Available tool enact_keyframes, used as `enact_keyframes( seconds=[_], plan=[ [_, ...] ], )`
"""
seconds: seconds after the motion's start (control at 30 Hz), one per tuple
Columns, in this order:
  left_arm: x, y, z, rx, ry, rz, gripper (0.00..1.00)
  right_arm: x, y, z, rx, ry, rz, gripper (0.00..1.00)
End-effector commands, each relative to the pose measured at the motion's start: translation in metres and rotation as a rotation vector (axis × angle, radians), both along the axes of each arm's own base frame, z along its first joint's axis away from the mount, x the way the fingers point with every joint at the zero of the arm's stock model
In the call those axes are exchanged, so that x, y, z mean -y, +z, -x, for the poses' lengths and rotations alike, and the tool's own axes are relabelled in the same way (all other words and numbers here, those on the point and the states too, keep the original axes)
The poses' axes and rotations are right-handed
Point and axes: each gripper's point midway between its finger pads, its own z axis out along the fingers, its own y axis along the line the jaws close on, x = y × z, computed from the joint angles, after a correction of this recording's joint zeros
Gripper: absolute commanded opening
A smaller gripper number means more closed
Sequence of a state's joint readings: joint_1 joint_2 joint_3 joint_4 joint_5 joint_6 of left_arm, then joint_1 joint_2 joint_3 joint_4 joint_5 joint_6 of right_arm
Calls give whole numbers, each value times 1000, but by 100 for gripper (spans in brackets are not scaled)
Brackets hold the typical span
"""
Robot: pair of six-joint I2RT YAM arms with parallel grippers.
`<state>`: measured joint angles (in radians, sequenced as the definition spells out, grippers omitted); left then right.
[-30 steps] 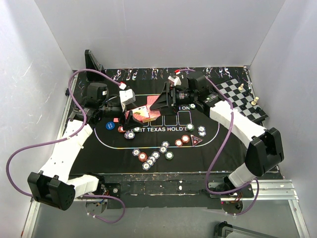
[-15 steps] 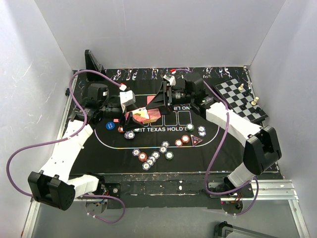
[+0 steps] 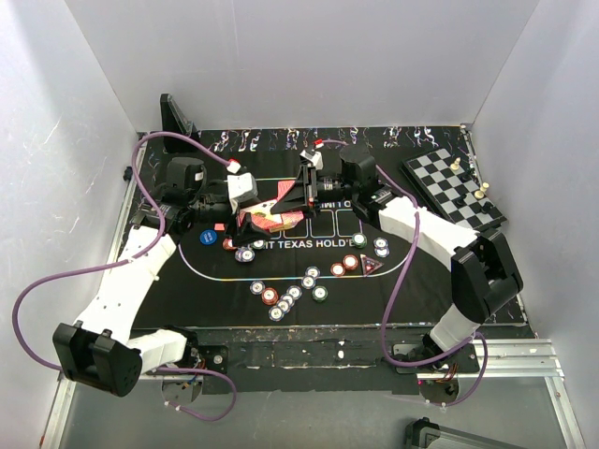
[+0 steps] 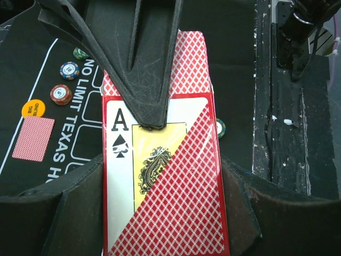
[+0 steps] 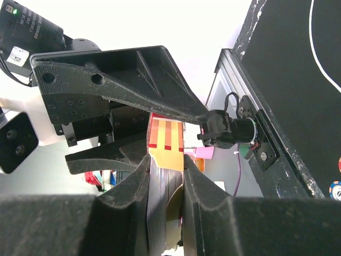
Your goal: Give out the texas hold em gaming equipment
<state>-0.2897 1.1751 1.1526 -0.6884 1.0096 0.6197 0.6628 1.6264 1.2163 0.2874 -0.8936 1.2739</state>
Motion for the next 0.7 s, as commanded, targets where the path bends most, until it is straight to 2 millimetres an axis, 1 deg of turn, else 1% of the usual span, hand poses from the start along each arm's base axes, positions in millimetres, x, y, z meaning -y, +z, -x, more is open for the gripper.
enact_keyframes(
  seconds=[0.0, 0.07, 0.13, 0.2, 0.33, 0.4, 0.47, 0.53, 0.67],
  plan=[
    [-1, 7, -8, 67, 5, -3, 2, 0, 10, 6, 28, 26, -46, 1],
    [-1, 7, -10, 54, 14, -8, 31, 0, 7, 6, 21, 24, -42, 1],
    [-1, 9, -9, 50, 10, -6, 47, 0, 5, 6, 21, 24, -42, 1],
    [0, 12, -8, 35, 6, 5, 57, -1, 4, 6, 21, 22, -44, 1],
    [3, 15, -4, 17, -4, 15, 70, -1, 1, 3, 32, 14, -40, 1],
    [4, 16, -3, 17, -10, 13, 74, -2, -1, 3, 35, 16, -31, 1],
    [4, 16, -3, 16, -11, 10, 84, -2, -3, 2, 44, 14, -25, 1],
    [5, 19, -3, 22, -19, 9, 85, -2, -5, 2, 44, 15, -22, 1],
    [4, 15, -1, 14, -29, -8, 85, -3, -3, 1, 48, 15, -23, 1]
  ],
)
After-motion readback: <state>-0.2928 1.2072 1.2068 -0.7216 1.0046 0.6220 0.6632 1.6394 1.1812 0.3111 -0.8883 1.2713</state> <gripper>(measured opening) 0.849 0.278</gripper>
